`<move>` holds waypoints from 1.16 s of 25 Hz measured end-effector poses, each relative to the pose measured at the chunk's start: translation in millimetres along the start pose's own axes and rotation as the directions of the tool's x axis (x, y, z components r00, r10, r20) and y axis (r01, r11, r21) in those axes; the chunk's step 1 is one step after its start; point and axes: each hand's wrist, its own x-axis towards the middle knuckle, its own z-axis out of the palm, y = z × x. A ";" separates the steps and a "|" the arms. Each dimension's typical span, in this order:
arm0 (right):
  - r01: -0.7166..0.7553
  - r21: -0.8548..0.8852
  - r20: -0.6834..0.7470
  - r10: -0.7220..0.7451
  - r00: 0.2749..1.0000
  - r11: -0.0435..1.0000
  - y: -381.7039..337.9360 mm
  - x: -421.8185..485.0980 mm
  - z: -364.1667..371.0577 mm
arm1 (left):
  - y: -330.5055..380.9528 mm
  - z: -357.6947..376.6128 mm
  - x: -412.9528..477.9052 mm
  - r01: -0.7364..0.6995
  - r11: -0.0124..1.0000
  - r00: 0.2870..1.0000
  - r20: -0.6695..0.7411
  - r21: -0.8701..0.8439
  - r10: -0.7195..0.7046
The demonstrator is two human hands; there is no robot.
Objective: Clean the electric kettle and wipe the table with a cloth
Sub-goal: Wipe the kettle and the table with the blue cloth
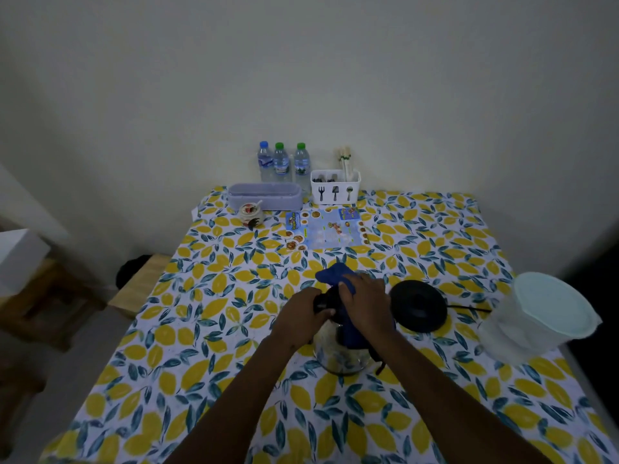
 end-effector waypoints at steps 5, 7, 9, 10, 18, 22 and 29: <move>-0.170 0.164 0.393 0.094 0.915 0.972 8.6 49.1 -24.8 | 20.1 15.0 3.7 0.046 0.995 0.998 0.032 0.086 -0.049; -0.252 0.151 0.495 0.148 0.856 0.956 10.3 61.3 -27.4 | 17.2 16.6 7.2 0.088 0.987 0.994 0.054 0.134 -0.096; -0.348 0.147 0.573 0.207 0.793 0.926 13.8 69.9 -28.9 | 15.3 15.9 8.3 0.078 0.984 0.994 0.060 0.160 -0.089; -0.395 0.158 0.600 0.230 0.767 0.905 18.5 72.5 -29.0 | 15.0 15.3 8.9 0.063 0.985 0.995 0.061 0.162 -0.073; -0.693 0.611 0.649 0.260 0.715 0.381 79.5 40.9 -1.5 | 22.4 8.2 5.1 0.018 0.997 0.999 0.040 0.076 -0.021; -0.483 0.863 0.420 0.322 0.849 0.147 76.5 -23.8 30.8 | 26.2 4.8 5.2 0.023 0.998 0.999 0.028 0.060 -0.025; -0.423 0.701 0.139 0.472 0.871 0.574 15.7 -96.3 75.7 | 24.9 1.3 21.7 0.060 0.981 0.968 0.231 0.183 -0.102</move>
